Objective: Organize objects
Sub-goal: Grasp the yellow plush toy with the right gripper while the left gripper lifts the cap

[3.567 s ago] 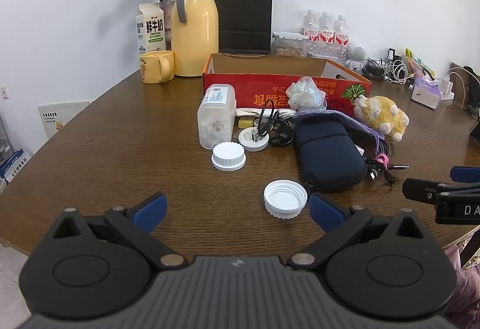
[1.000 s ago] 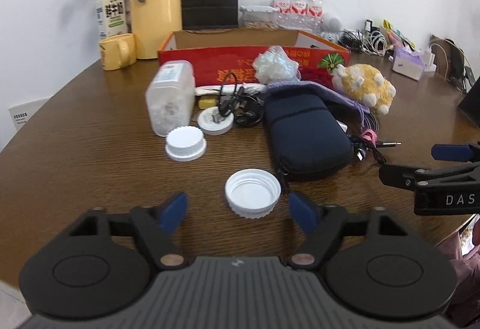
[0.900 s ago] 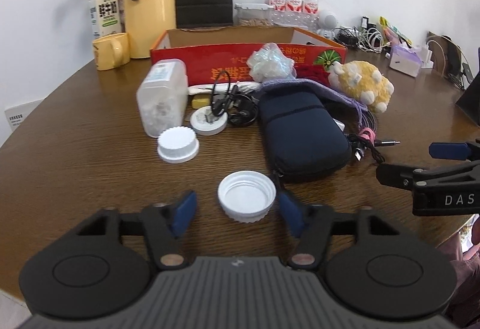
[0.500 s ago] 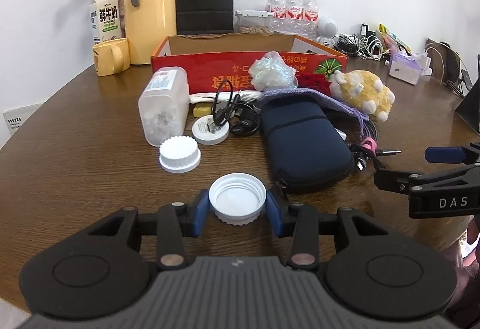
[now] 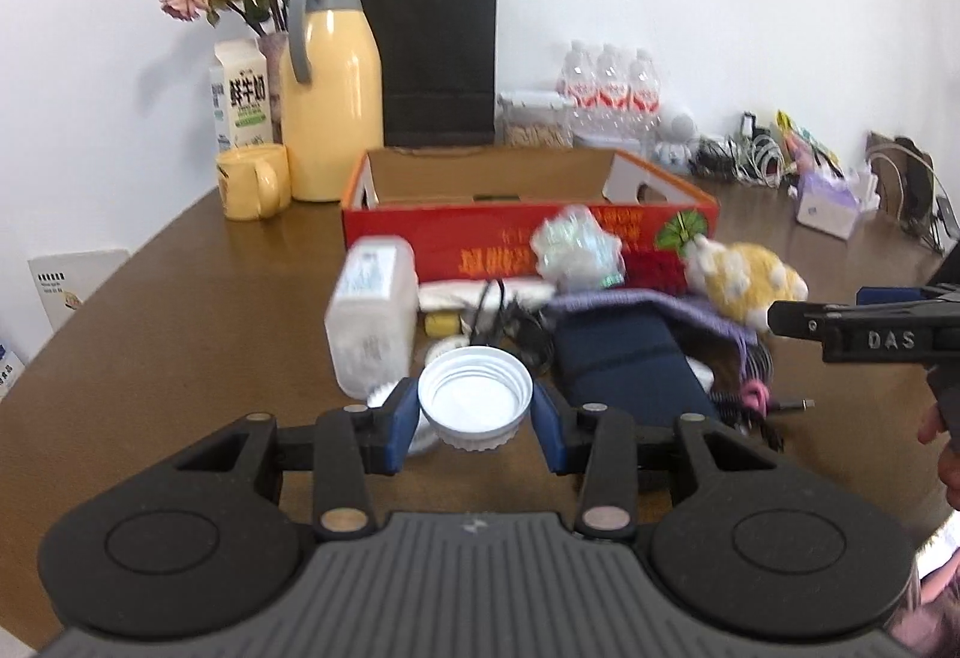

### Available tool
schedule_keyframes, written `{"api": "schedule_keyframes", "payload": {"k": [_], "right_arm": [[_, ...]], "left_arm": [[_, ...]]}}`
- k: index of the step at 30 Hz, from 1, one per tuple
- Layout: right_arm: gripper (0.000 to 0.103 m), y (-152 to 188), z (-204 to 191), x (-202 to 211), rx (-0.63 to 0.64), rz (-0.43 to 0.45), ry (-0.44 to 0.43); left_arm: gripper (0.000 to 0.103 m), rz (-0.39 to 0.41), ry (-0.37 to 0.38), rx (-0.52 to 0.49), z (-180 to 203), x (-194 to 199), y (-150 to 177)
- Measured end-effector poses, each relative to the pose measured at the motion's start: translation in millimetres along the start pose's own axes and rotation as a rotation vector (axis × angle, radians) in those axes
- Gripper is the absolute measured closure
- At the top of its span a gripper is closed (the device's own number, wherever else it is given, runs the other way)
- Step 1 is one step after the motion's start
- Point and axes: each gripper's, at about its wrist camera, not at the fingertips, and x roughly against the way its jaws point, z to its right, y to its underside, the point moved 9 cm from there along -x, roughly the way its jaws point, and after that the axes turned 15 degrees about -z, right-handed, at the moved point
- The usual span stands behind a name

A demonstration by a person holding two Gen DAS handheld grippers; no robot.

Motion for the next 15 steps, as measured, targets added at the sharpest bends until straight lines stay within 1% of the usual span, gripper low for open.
{"api": "schedule_keyframes", "payload": {"k": [3, 6, 10, 13, 15], "right_arm": [[0.0, -14.8, 11.3, -10.0, -0.036, 0.004, -0.009], [0.0, -26.0, 17.7, -24.8, -0.061, -0.013, -0.044], [0.0, -36.1, 20.7, -44.5, -0.097, -0.032, -0.103], [0.0, -40.7, 26.1, -59.7, -0.154, -0.047, -0.141], [0.0, -40.7, 28.8, -67.9, -0.194, -0.064, -0.184]], "left_arm": [[0.062, 0.013, -0.007, 0.004, -2.1, 1.8, -7.7], [0.062, 0.018, -0.007, 0.004, -2.5, 2.8, -12.3], [0.062, 0.025, -0.001, 0.005, -0.7, 3.9, -16.9], [0.062, 0.026, 0.007, 0.002, 0.6, 3.2, -19.4], [0.062, 0.03, 0.011, 0.001, 1.1, 2.1, -22.5]]}}
